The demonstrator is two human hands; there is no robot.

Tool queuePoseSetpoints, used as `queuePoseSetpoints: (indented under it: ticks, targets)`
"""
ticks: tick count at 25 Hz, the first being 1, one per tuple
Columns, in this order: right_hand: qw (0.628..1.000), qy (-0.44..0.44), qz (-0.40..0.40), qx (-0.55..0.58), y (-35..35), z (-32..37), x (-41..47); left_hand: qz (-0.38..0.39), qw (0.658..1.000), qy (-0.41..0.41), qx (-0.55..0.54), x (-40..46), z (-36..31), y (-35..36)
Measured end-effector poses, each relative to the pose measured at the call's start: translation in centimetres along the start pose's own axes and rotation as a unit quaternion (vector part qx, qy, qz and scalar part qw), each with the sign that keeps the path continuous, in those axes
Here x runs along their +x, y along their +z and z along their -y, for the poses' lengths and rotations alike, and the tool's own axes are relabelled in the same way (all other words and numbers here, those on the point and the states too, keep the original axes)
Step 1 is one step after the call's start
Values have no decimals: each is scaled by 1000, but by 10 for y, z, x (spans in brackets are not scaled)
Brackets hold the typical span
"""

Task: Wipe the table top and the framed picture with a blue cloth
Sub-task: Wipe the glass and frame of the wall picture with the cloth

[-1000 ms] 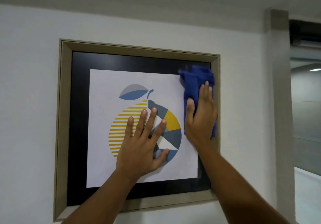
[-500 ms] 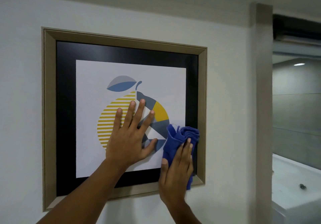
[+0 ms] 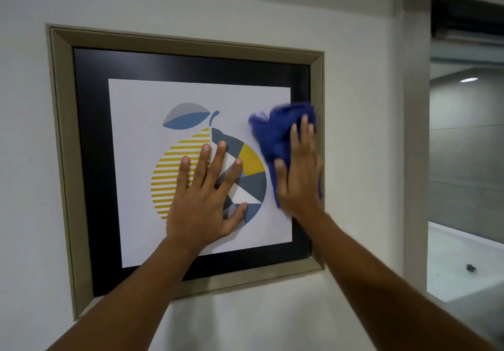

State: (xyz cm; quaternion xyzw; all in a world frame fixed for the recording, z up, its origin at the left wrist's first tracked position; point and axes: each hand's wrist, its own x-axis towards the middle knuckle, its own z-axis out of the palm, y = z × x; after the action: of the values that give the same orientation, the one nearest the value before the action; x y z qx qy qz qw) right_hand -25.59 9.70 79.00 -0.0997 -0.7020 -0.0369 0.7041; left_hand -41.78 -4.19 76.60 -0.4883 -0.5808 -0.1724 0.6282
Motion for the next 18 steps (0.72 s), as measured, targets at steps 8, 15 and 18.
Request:
queuePoseSetpoints:
  ticks: [8, 15, 18]
  targets:
    - [999, -25, -18, -39, 2, -1, 35, 9, 1000, -2, 7, 1, -1, -2]
    - [995, 74, 26, -66, -3, 9, -145, 23, 1000, -3, 8, 2, -1, -8]
    - [994, 86, 39, -58, -11, 11, -125, 25, 1000, -5, 3, 4, -1, -10]
